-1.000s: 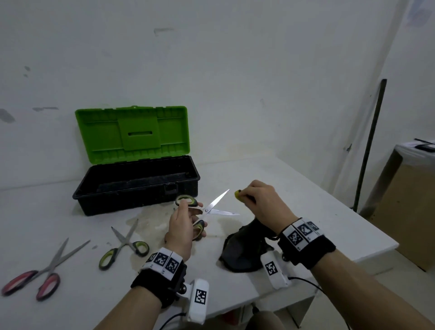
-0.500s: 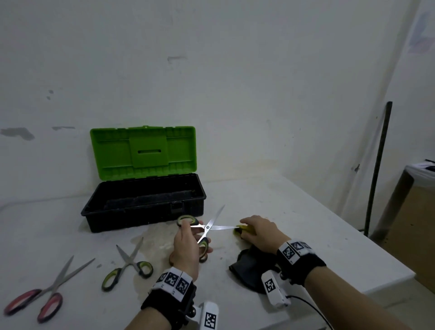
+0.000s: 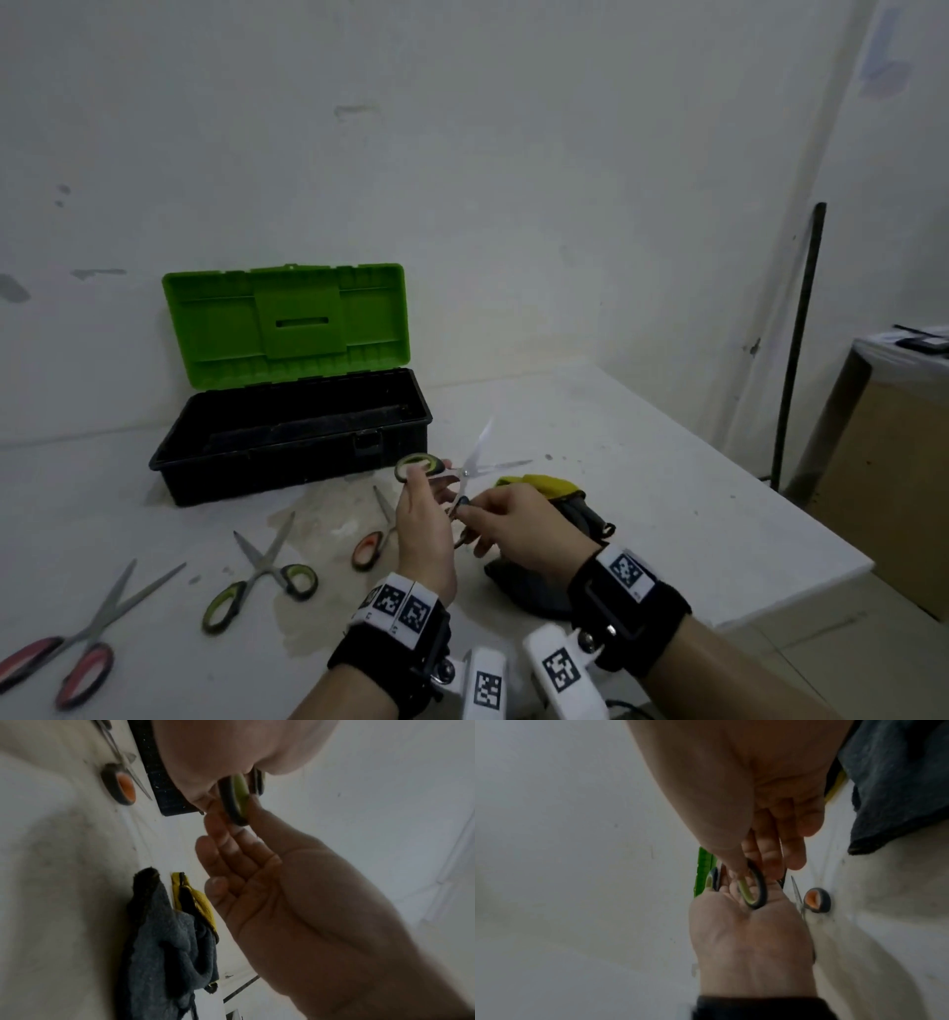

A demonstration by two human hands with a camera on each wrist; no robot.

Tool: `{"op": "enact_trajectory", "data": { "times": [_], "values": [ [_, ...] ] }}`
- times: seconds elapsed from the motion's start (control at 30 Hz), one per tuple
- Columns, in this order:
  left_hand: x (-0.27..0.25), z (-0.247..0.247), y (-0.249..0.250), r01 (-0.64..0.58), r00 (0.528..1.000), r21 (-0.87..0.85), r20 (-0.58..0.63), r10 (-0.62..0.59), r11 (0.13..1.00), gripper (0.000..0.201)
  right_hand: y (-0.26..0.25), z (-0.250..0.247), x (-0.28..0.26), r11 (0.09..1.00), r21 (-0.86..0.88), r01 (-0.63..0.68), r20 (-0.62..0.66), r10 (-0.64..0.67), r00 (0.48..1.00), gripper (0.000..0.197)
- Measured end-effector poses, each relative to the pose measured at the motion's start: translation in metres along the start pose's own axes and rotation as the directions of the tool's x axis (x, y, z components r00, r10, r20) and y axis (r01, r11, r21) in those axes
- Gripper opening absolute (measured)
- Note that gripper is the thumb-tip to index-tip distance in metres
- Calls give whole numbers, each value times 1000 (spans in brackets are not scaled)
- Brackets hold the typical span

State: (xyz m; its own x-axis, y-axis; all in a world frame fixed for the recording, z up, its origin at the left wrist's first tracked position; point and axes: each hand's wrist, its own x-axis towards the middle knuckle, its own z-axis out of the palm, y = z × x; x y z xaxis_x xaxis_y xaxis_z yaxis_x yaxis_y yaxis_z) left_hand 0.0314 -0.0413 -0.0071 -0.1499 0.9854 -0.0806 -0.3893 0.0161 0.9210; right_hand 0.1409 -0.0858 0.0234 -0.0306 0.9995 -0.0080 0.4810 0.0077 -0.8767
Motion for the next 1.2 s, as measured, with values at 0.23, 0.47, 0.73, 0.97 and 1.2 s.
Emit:
{"op": "enact_trajectory", "data": {
  "times": [0.23, 0.47, 0.73, 0.97, 1.2],
  "values": [
    [15, -32, 13, -105, 994, 128, 5, 105, 986, 17, 0, -12, 16, 999, 10, -43, -51, 43, 998, 22],
    [36, -70, 25, -61, 985, 343, 172, 1, 937, 10, 3, -12, 37, 996, -71, -62, -47, 58, 997, 23],
    [33, -75, 33, 37, 952, 280, 282, -119, 959, 13, -3, 14, 51, 995, 66, -81, -87, 87, 992, 21],
    [34, -74, 38, 47, 958, 254, 263, -116, 966, 17, -10, 22, 45, 962, 274, 4, -201, 54, 978, 18],
    [35, -64, 52, 18, 963, 222, 257, -77, 975, 20, -35, 25, 49, 982, -178, 69, -292, -120, 949, 34]
  ]
}}
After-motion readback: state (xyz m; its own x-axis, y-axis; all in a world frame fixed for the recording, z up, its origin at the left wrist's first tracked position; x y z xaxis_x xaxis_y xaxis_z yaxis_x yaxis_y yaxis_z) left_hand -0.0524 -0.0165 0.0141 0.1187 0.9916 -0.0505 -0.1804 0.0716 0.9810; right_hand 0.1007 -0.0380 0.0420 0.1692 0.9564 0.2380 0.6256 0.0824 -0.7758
